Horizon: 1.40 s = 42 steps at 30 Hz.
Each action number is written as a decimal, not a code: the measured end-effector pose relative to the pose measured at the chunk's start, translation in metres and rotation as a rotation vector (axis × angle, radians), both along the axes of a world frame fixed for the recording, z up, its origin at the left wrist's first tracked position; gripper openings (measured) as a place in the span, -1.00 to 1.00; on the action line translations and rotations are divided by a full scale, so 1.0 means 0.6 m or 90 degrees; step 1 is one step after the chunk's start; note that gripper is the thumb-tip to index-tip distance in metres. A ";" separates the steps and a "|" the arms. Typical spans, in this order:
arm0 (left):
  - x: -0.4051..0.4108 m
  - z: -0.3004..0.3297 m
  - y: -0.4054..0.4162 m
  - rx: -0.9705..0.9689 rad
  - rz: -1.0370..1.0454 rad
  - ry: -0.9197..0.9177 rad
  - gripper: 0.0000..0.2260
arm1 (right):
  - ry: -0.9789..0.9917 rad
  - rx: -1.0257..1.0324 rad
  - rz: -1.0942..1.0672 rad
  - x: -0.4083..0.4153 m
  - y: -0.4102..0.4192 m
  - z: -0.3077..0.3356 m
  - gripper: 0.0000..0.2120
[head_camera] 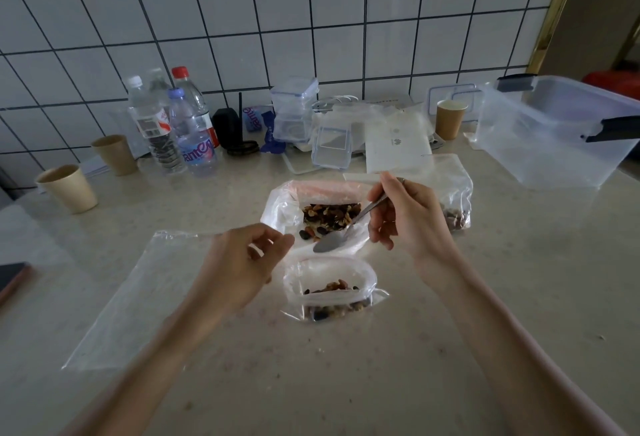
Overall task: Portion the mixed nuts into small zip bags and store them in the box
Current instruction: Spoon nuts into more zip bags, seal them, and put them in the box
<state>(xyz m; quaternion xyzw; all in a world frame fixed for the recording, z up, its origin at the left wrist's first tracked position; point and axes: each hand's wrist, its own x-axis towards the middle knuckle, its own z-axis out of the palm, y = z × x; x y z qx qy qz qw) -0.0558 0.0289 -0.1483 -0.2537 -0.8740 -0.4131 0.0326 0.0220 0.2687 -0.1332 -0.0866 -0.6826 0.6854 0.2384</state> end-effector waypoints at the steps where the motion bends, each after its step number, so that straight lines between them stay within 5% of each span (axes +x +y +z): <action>1: -0.009 0.005 0.004 0.010 0.006 0.020 -0.82 | -0.020 -0.034 -0.001 -0.002 0.000 -0.002 -0.62; 7: -0.065 0.018 0.046 0.059 0.124 0.216 -0.68 | -0.111 -0.100 -0.012 -0.011 -0.002 -0.013 -0.65; 10: -0.095 0.015 0.074 -0.051 0.102 0.144 -0.32 | -0.134 -0.083 -0.014 -0.013 0.001 -0.021 -0.66; 12: -0.112 0.009 0.091 -0.086 0.085 0.083 -0.26 | -0.137 -0.077 -0.016 -0.015 0.003 -0.027 -0.67; 19: -0.144 -0.034 0.118 -0.127 0.070 0.072 -0.59 | -0.136 -0.071 -0.026 -0.026 -0.001 -0.040 -0.72; 25: -0.141 -0.045 0.110 -0.031 0.002 0.083 -0.78 | -0.147 -0.141 0.004 -0.033 -0.013 -0.045 -0.75; 42: -0.138 -0.036 0.105 0.008 -0.054 0.046 -0.73 | -0.152 -0.212 0.036 -0.028 -0.011 -0.042 -0.72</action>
